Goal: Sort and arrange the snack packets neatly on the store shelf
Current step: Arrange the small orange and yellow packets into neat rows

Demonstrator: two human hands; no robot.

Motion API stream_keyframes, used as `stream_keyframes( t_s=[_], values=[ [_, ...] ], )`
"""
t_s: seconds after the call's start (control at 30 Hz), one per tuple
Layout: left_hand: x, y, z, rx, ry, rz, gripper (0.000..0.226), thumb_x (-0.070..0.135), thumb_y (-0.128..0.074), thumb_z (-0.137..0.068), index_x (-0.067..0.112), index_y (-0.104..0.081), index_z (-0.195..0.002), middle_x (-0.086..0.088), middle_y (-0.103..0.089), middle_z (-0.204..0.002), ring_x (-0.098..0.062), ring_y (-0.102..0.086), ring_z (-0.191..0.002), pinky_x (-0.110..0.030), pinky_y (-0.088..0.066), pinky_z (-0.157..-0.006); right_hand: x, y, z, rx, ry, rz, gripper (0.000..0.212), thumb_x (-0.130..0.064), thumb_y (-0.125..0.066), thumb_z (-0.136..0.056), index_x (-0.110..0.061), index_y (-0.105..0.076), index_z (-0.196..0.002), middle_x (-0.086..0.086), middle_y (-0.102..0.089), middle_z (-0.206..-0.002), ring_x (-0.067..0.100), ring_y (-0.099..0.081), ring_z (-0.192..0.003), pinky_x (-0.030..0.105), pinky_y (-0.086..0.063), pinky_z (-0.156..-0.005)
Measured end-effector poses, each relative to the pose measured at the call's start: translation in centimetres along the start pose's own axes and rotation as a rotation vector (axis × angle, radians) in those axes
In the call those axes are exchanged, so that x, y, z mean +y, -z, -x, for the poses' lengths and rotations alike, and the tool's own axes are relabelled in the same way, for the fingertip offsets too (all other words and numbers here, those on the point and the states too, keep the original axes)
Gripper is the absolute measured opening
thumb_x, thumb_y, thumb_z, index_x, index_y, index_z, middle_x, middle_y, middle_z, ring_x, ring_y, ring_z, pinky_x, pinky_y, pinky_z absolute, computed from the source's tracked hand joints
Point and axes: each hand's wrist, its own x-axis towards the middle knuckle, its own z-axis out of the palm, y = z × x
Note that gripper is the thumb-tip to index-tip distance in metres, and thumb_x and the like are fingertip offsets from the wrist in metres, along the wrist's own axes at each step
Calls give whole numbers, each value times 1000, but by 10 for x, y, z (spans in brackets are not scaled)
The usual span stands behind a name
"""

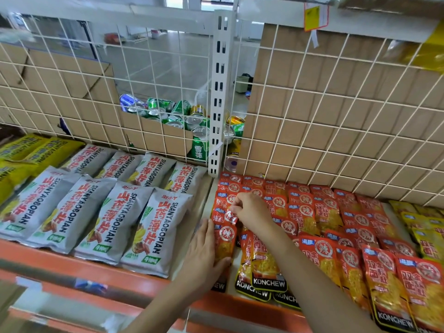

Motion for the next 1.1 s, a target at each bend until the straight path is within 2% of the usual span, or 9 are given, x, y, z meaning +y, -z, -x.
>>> stream_keyframes(
  t_s=[0.2,0.33,0.4,0.53,0.67,0.77,0.9,1.03,1.1],
  values=[
    [-3,-2,0,30,-17,34,90,45,-47,-93,15,19,-146,1,19,-155,-13,12,-143,-25,3,-114,2,-1,0,9,15,-4,10,-24,-59,-90,-15,-59,-86,-3,-59,-86,11,-53,-80,24,-44,-71],
    [-3,-3,-4,98,-29,158,92,44,-54,-89,19,13,-148,6,16,-155,-7,8,-143,-21,-2,-113,3,2,-1,121,64,17,14,-25,-53,-93,-13,-61,-94,2,-63,-96,14,-58,-86,27,-49,-73],
    [-2,-2,-9,110,-36,190,95,43,-59,-87,19,11,-148,7,14,-155,-7,6,-143,-22,-5,-114,3,6,-6,165,90,67,15,-25,-53,-93,-15,-62,-100,0,-61,-104,14,-58,-92,23,-47,-73],
    [1,-3,-21,126,-55,193,98,43,-62,-85,18,9,-148,4,10,-156,-9,3,-144,-25,-6,-115,-1,10,-19,100,122,171,28,-29,-55,-92,-19,-60,-117,-2,-56,-119,15,-56,-105,27,-45,-82],
    [0,-5,-28,128,-73,144,97,43,-62,-85,15,5,-148,0,7,-157,-11,5,-144,-16,3,-110,-2,8,-26,35,116,207,35,-38,-60,-87,-20,-59,-117,0,-53,-121,18,-53,-110,32,-44,-88],
    [-4,-9,-30,128,-77,116,97,46,-60,-85,15,6,-148,2,10,-157,-10,6,-144,-17,2,-111,0,8,-27,30,103,177,34,-38,-62,-85,-20,-60,-115,0,-54,-120,18,-53,-110,32,-44,-89],
    [-5,-11,-30,133,-125,104,88,47,-59,-85,33,1,-148,5,13,-156,-11,3,-144,-24,-6,-114,3,10,-28,13,77,110,29,-32,-64,-85,-21,-60,-111,0,-56,-118,16,-54,-107,29,-44,-86],
    [-6,-10,-27,127,-191,75,66,44,-55,-89,47,-16,-142,6,16,-154,-10,-1,-142,-14,-3,-106,5,14,-27,-2,66,87,27,-30,-64,-85,-22,-60,-110,0,-56,-118,15,-55,-105,25,-41,-81],
    [-6,-9,-27,125,-203,74,63,44,-54,-90,51,-17,-140,6,17,-154,-10,-1,-142,-16,-3,-107,5,14,-28,-2,65,90,25,-28,-63,-86,-21,-60,-111,0,-56,-119,14,-55,-105,24,-40,-80]
  ],
)
